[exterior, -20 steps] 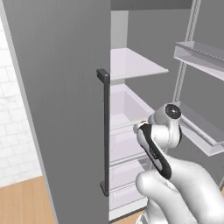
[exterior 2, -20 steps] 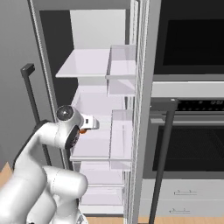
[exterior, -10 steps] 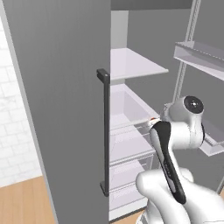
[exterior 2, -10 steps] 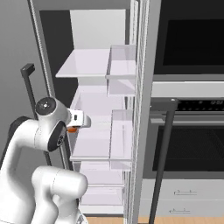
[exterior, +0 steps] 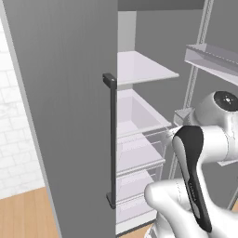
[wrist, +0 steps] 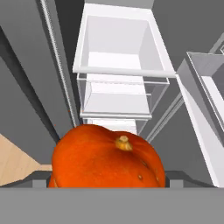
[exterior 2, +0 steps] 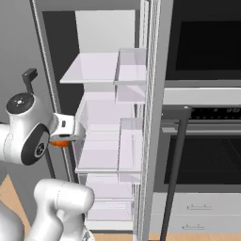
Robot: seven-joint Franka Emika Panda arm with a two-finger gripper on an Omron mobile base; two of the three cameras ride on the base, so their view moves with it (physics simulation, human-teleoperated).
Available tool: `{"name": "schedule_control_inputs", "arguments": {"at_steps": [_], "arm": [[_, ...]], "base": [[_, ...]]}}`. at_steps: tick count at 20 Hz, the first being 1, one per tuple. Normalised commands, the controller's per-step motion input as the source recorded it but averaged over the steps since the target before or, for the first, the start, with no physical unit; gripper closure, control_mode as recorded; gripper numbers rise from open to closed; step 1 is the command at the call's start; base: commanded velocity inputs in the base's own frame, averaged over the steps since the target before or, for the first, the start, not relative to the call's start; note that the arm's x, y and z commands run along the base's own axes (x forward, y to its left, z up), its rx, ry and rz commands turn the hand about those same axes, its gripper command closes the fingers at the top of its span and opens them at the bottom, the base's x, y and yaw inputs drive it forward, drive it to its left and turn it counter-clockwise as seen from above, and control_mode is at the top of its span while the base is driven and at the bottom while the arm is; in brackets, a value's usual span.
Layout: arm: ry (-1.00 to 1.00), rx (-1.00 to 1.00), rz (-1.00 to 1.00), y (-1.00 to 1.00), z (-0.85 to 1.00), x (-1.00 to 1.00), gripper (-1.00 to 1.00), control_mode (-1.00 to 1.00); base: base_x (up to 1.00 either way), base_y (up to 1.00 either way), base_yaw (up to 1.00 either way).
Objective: Place one squash and one chicken drumstick in each tupperware on the nearby counter, to pack two identical lunches.
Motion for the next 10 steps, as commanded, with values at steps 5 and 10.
{"name": "schedule_control_inputs", "arguments": {"at_steps": [5,10], "arm": [[0.0,-0.03,0.0,0.0,-0.25,-1.0,1.0,-1.0],[0.0,0.0,0.0,0.0,0.0,0.0,1.0,1.0]], "base": [[0.0,0.0,0.0],[-0.97,-0.16,-0.03]]}}
